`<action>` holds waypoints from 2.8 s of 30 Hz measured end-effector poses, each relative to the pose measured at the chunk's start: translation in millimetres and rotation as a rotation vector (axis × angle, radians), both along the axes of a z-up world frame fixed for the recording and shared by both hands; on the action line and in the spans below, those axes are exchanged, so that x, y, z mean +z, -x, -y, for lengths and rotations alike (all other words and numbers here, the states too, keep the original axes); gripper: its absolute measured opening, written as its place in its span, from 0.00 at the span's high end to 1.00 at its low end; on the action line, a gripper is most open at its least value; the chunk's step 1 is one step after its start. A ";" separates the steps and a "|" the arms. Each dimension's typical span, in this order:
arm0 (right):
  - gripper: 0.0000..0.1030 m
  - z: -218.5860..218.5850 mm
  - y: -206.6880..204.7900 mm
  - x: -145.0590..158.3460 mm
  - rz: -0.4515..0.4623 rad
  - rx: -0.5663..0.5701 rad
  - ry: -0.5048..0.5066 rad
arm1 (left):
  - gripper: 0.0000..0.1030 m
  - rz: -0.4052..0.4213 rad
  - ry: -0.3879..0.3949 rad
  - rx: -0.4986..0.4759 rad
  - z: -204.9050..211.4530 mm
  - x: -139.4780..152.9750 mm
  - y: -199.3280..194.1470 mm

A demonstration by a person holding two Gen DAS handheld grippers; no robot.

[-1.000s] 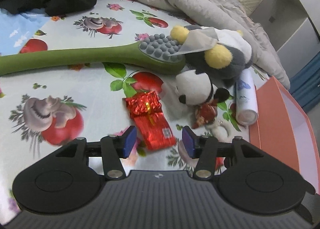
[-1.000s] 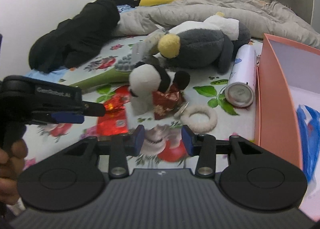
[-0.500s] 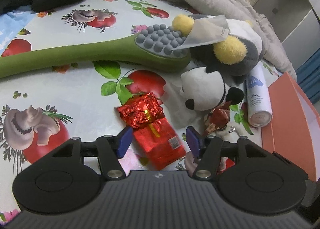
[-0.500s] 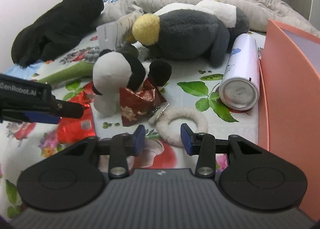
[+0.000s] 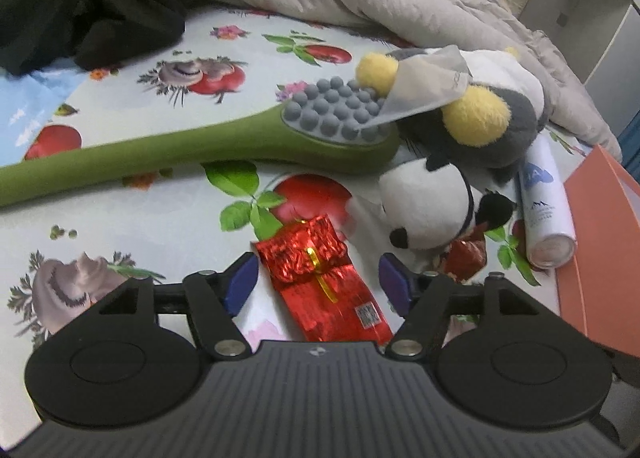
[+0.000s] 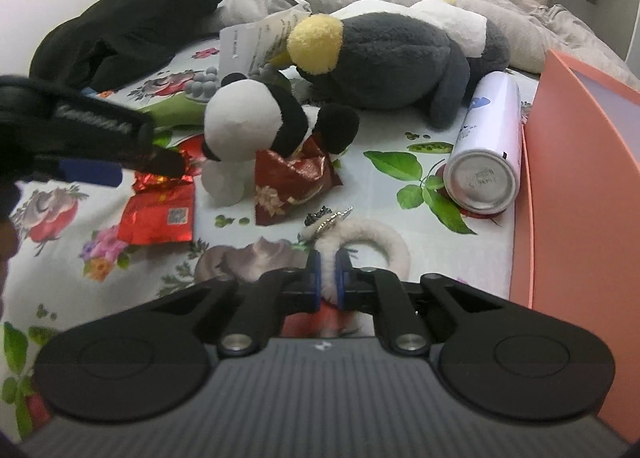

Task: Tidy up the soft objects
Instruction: 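Grasp the red candy packet with the left tool while the right tool grasps the white ring toy, then carry the red packet and white ring toy over the pink box with both tools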

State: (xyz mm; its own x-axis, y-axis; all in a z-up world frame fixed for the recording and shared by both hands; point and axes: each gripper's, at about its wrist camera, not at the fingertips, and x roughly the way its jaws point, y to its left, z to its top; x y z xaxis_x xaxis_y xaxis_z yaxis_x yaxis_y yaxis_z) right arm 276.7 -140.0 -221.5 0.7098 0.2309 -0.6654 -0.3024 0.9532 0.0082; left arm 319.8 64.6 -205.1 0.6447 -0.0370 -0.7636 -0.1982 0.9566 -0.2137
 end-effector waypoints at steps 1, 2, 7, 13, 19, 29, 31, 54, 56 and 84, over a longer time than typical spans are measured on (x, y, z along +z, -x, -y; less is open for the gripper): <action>0.89 0.4 1.9 0.0 0.000 0.000 0.002 | 0.29 0.001 -0.008 0.003 0.7 -0.7 -1.3; 0.89 0.6 4.0 -0.1 0.001 0.001 0.004 | 0.29 -0.002 -0.011 0.010 1.1 -2.2 -3.2; 0.89 -1.1 14.2 0.6 0.002 0.016 0.014 | 0.29 0.008 0.058 0.025 0.8 -6.5 -9.3; 0.89 -3.8 25.0 2.9 0.002 0.034 0.021 | 0.30 0.011 -0.029 0.029 7.7 -10.1 -14.3; 0.89 -3.6 34.1 4.9 -0.003 0.036 0.028 | 0.59 -0.011 -0.019 -0.006 2.5 -15.7 -13.5; 0.89 -1.6 55.7 12.2 -0.016 0.029 0.010 | 0.83 -0.015 0.049 -0.044 -7.1 -10.1 19.1; 0.89 -0.5 60.7 13.4 -0.019 0.029 0.002 | 0.95 -0.012 0.061 -0.048 -7.2 -8.9 27.6; 0.46 21.0 96.4 23.3 -0.009 0.022 -0.050 | 0.46 0.013 0.045 -0.176 14.2 16.6 63.7; 0.43 18.0 96.6 22.0 -0.002 0.028 -0.030 | 0.43 0.003 -0.016 -0.217 22.3 16.1 57.4; 0.84 -3.5 70.0 4.5 -0.091 -0.018 0.012 | 0.43 -0.006 -0.145 -0.379 44.2 -14.3 35.5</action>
